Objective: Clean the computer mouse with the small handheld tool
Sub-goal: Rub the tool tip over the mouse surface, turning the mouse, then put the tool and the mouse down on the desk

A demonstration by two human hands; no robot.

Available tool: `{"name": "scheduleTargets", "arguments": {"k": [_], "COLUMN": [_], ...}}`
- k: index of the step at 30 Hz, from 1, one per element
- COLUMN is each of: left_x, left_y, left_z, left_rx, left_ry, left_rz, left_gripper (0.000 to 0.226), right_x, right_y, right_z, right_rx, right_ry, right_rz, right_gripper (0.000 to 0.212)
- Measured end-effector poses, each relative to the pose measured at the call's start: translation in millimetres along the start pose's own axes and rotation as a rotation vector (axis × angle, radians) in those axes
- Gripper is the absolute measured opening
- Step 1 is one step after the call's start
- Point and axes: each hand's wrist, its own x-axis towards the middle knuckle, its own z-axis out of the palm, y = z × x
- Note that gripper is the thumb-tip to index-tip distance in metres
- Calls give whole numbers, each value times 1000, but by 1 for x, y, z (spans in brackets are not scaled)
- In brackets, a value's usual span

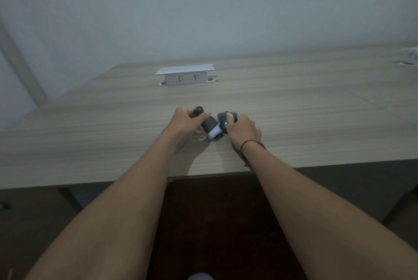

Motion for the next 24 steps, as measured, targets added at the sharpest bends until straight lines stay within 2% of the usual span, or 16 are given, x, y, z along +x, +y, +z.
{"name": "scheduleTargets", "arguments": {"k": [1, 4, 6, 10, 14, 16, 20, 22, 24], "left_x": [1, 8, 7, 3, 6, 11, 11, 6, 4], "left_y": [-1, -2, 2, 9, 25, 26, 17, 10, 2], "left_z": [-2, 4, 12, 19, -1, -6, 9, 18, 17], "left_rx": [-10, -30, -57, 28, 148, 190, 166, 191, 107], "left_ry": [26, 296, 398, 207, -94, -63, 289, 280, 159], "left_rz": [0, -9, 6, 110, 78, 94, 143, 115, 74], "left_gripper": [24, 36, 37, 31, 22, 25, 35, 34, 27], "right_x": [0, -1, 0, 0, 0, -1, 0, 0, -1], "right_y": [-1, -2, -1, -1, -2, -2, -1, -1, -2], "right_z": [0, 2, 3, 3, 3, 2, 2, 2, 2], "right_rx": [-8, -29, -41, -45, -67, -74, -76, -77, -74], "right_ry": [-5, -8, 1, 11, 16, 12, 3, 6, 8], "right_rz": [-2, -11, -18, -26, -20, -24, -25, -29, -25], "right_gripper": [49, 49, 49, 46, 48, 49, 49, 49, 50]}}
